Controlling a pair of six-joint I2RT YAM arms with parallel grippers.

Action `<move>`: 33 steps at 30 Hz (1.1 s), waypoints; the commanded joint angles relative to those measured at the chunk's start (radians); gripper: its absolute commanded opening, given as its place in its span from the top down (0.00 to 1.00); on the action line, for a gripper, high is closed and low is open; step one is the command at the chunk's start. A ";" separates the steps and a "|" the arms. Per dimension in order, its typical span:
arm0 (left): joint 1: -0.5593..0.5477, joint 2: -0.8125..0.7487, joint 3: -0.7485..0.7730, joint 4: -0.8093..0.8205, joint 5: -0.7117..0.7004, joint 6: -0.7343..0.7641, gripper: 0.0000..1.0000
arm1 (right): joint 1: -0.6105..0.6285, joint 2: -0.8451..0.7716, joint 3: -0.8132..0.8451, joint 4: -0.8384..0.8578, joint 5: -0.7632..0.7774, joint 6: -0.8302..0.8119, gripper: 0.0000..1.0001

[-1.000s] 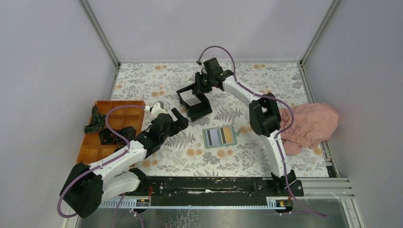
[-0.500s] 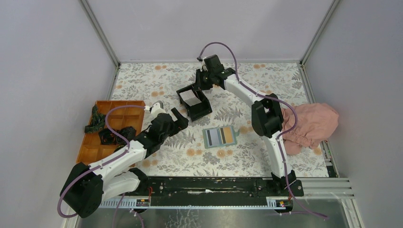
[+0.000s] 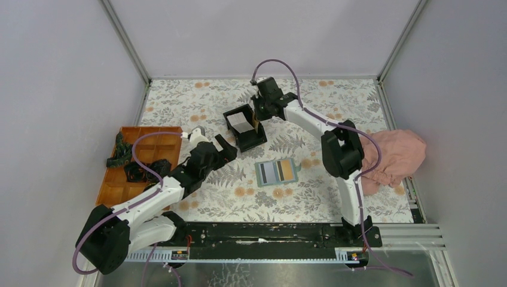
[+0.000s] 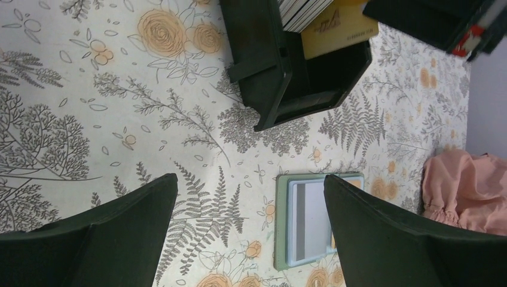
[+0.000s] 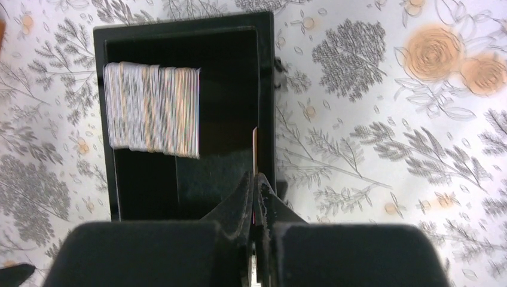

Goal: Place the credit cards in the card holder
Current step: Pick up the credit card from the storage box.

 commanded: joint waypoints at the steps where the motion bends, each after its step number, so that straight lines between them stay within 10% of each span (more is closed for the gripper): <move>1: 0.012 -0.011 0.017 0.113 -0.002 0.041 0.00 | 0.023 -0.188 -0.113 0.100 0.094 -0.052 1.00; 12: 0.012 -0.109 -0.030 0.306 0.113 0.113 0.00 | 0.022 -0.521 -0.353 0.105 0.025 -0.005 1.00; 33: 0.007 -0.043 -0.106 0.717 0.836 0.208 0.08 | 0.023 -1.189 -1.027 0.176 -0.416 0.230 1.00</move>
